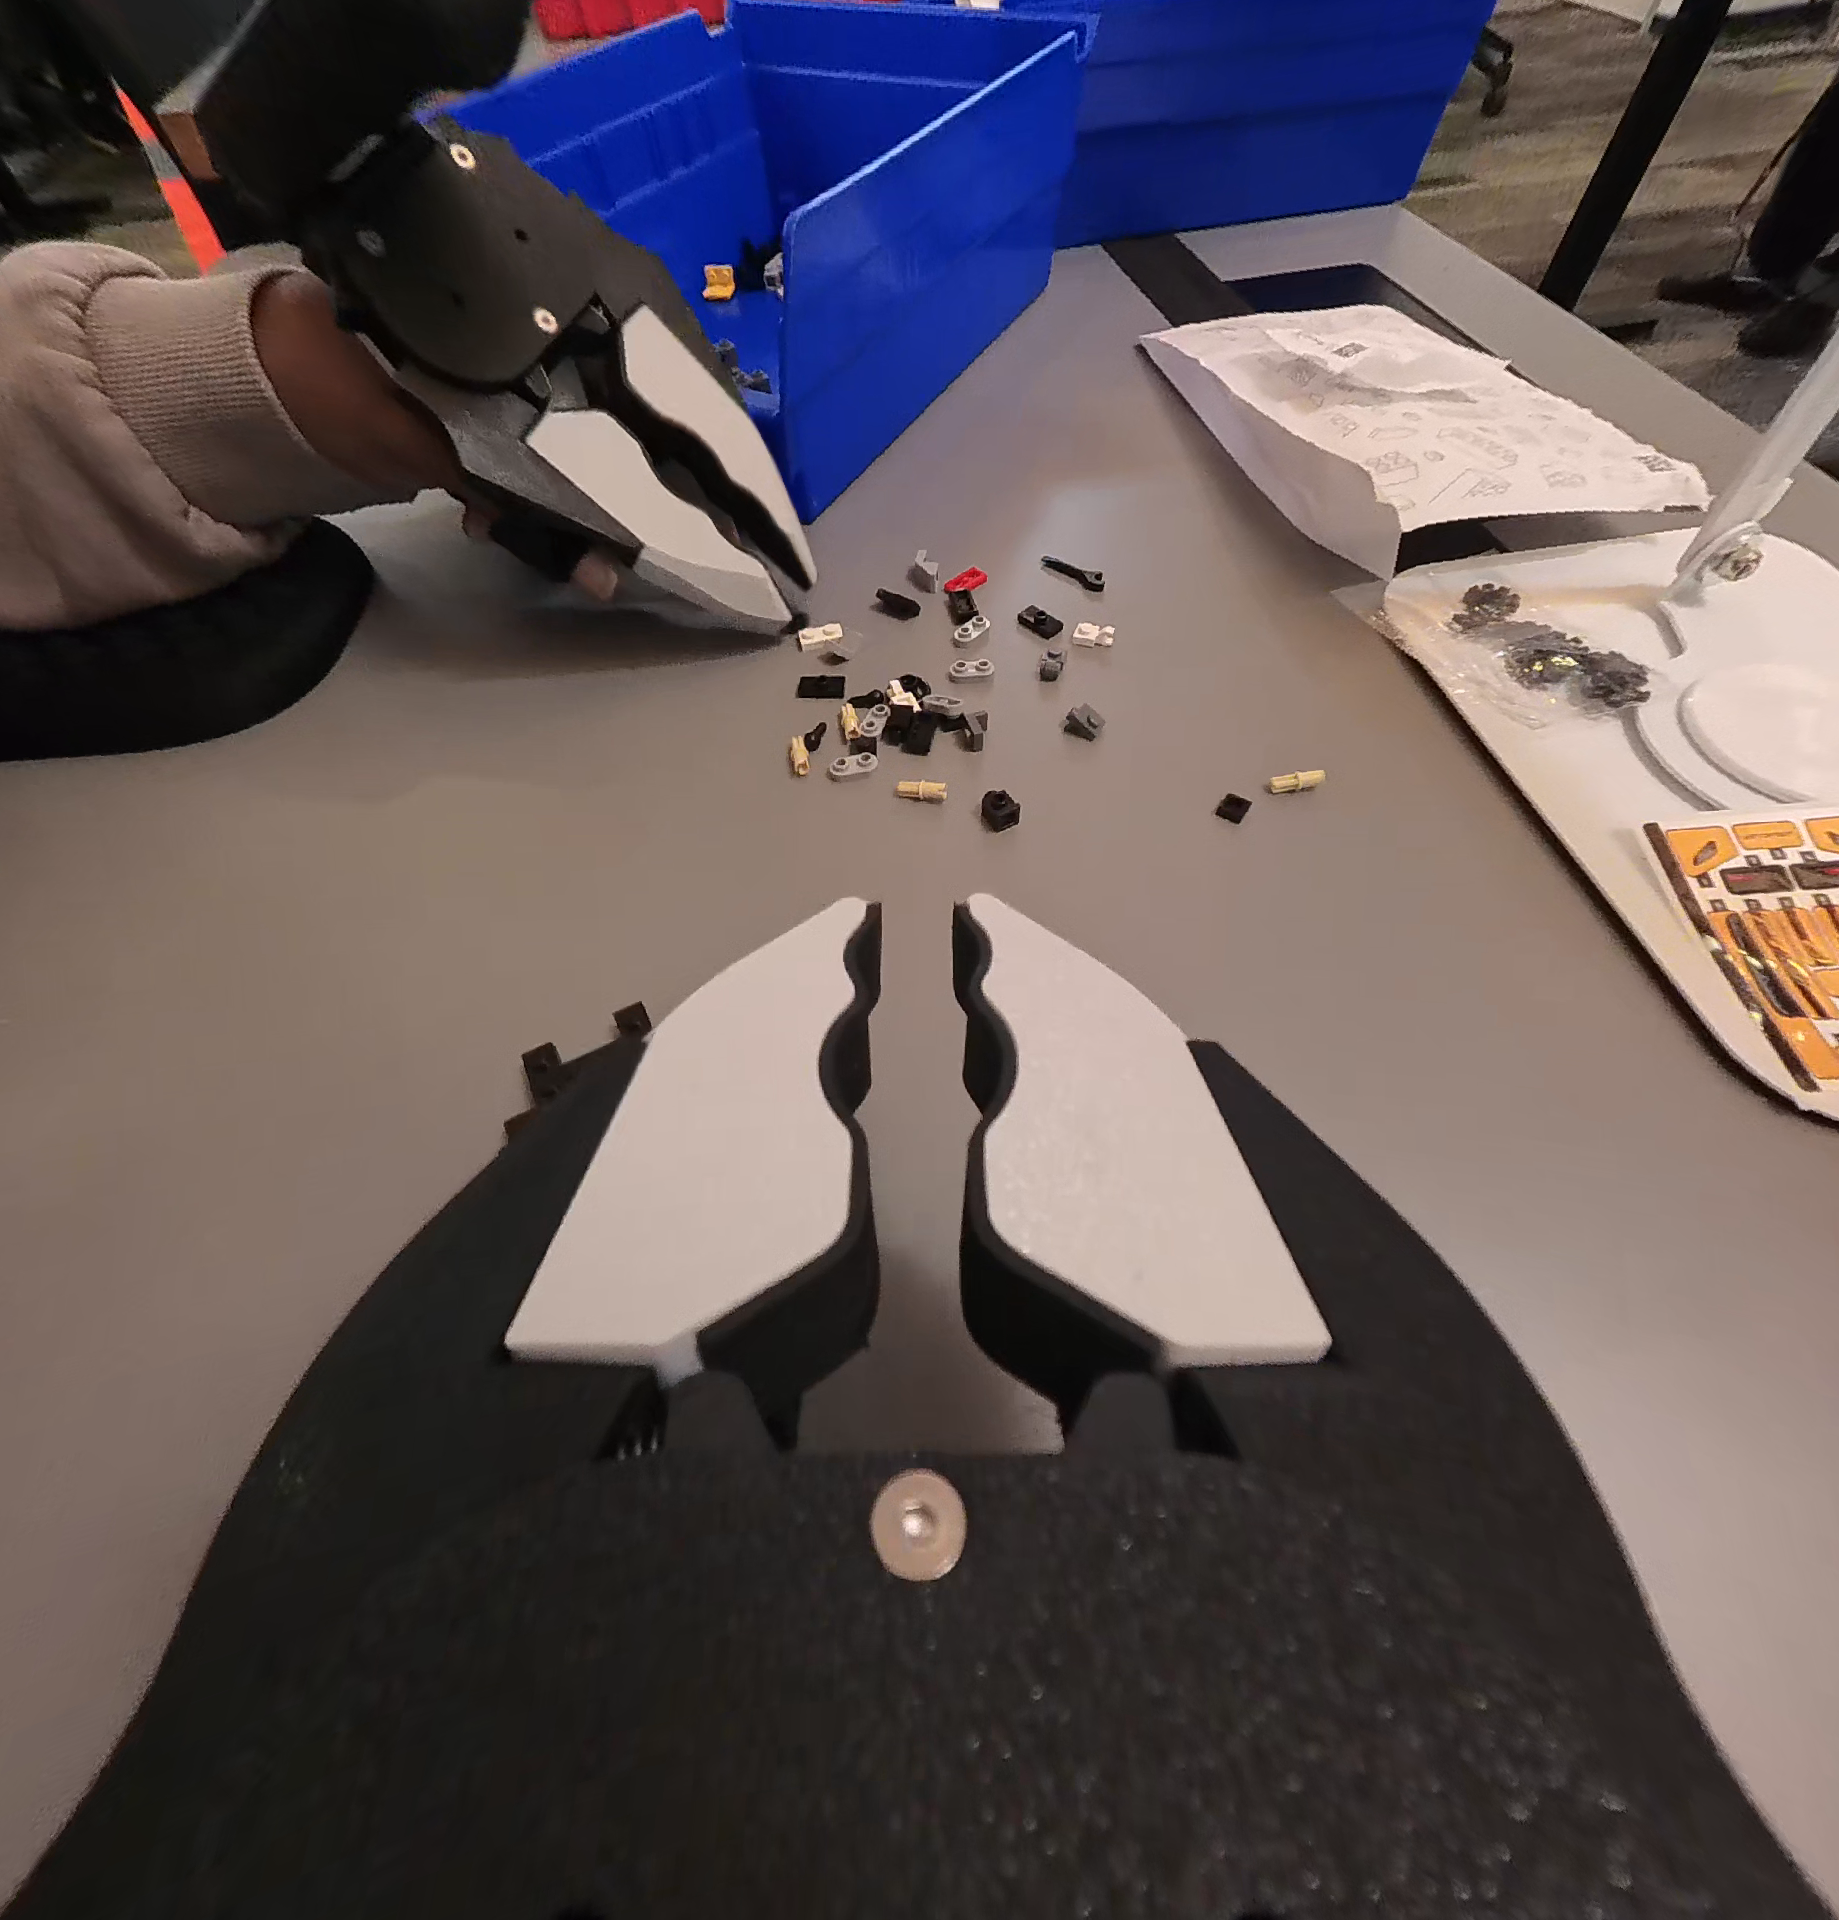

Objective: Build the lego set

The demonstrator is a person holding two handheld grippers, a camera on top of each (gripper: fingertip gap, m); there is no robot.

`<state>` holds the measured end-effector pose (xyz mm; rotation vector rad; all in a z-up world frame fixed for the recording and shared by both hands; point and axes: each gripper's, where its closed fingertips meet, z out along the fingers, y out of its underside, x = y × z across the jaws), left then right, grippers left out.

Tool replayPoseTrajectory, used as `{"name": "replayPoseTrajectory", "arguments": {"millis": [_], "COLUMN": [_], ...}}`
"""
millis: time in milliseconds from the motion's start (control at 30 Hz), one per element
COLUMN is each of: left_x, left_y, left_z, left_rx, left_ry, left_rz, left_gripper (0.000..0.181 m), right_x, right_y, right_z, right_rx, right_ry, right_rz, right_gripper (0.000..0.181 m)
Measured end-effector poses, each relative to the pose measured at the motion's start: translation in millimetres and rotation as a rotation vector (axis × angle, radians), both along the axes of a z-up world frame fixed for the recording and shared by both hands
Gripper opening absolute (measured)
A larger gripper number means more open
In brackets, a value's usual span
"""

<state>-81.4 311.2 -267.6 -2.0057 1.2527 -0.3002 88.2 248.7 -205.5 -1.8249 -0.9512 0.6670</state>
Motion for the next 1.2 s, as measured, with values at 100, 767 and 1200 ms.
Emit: {"name": "replayPoseTrajectory", "arguments": {"millis": [100,767,1200], "left_x": [3.4,7.3,3.5], "left_y": [-1.0,6.0,8.3], "left_z": [5.1,71.7,79.9], "left_rx": [0.029,0.134,0.183], "left_ry": [-0.020,-0.391,-0.408], "left_rz": [-0.015,0.051,0.071], "left_gripper": [0.016,0.006,0.003], "right_x": [-0.1,-43.0,-95.9], "right_y": [-0.8,39.9,60.6], "right_z": [-1.0,-52.1,-61.3], "right_rx": [-0.004,-0.040,-0.081], "right_ry": [0.005,-0.362,-0.394], "right_rz": [-0.001,0.154,0.182], "right_gripper": [0.013,0.017,0.008]}}
